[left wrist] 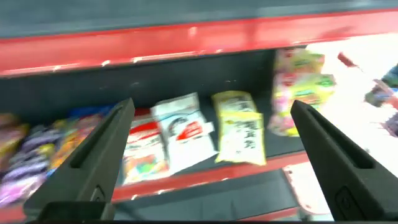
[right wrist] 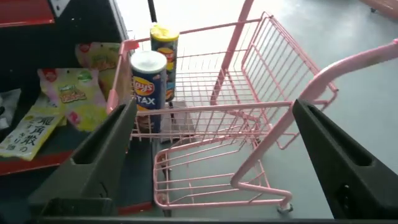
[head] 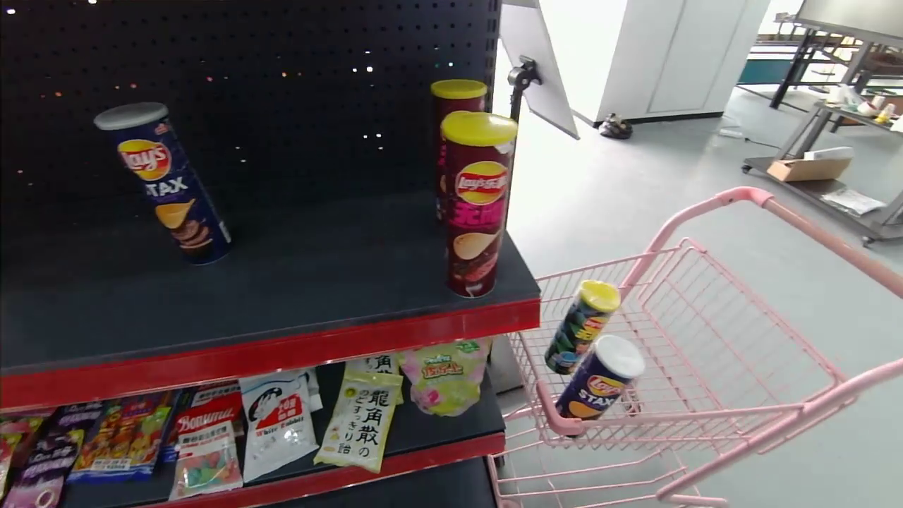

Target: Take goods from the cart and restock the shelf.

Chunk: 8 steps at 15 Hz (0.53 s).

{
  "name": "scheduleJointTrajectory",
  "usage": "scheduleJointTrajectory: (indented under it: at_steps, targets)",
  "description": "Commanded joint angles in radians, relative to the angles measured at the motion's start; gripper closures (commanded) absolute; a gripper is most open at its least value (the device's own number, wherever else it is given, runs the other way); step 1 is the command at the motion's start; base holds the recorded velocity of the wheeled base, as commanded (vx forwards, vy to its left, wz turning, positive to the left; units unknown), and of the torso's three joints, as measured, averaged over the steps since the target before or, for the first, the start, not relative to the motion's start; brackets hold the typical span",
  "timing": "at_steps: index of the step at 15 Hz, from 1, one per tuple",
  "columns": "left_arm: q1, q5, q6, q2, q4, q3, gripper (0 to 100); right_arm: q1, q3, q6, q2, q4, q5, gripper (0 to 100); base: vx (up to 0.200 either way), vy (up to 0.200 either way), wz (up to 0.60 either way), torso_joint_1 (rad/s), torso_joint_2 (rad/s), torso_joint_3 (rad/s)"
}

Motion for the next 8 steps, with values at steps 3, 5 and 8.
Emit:
scheduleJointTrajectory:
  at_steps: [3,5,8]
  targets:
    - [0.001,0.0,0.0,0.001,0.0,0.0,0,0.002,0.0,0.0,0.0,0.0,0.003,0,0.0,0.0,-0.2,0.001,0.0,0.001]
    - [0.001,0.0,0.0,0.001,0.0,0.0,0,0.003,0.0,-0.001,0.0,0.0,0.003,0,0.0,0.0,0.0,0.0,0.0,0.0]
    - [0.001,0.0,-0.002,0.001,0.0,0.0,0,0.002,0.0,0.0,0.0,0.0,0.003,0,0.0,0.0,0.0,-0.108,0.29,0.183]
